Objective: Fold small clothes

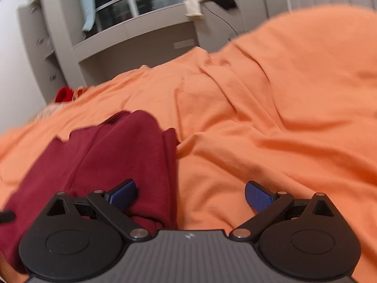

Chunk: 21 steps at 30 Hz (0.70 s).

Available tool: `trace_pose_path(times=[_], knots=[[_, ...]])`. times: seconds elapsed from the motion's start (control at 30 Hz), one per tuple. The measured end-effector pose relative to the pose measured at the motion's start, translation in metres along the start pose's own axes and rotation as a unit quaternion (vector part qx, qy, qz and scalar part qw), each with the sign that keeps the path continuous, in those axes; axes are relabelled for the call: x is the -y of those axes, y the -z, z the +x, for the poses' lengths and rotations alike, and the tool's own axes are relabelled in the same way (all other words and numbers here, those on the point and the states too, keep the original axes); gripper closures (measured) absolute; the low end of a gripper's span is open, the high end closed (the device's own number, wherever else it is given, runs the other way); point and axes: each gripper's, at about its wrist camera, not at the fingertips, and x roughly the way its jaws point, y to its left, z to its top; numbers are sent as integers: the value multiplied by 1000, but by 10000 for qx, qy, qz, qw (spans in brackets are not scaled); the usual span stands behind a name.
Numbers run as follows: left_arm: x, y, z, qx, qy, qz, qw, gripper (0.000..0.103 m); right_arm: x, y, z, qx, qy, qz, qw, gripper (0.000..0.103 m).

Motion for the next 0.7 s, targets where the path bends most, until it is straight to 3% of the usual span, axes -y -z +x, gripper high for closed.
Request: trace_pose_path(times=[0.13, 0.43, 0.6, 0.7], knots=[[1, 1, 0, 38, -3, 22, 10000, 0, -8, 2, -2, 99, 146, -310, 9994, 1], [3, 3, -2, 106, -50, 58, 9999, 0, 15, 1, 0, -102, -341, 482, 9982, 0], [7, 3, -4, 136, -157, 99, 9997, 0, 29, -4, -6, 208, -1304, 1328, 9823, 0], [11, 4, -6, 166, -237, 152, 9995, 0, 27, -5, 3, 165, -1537, 1581, 9752, 0]])
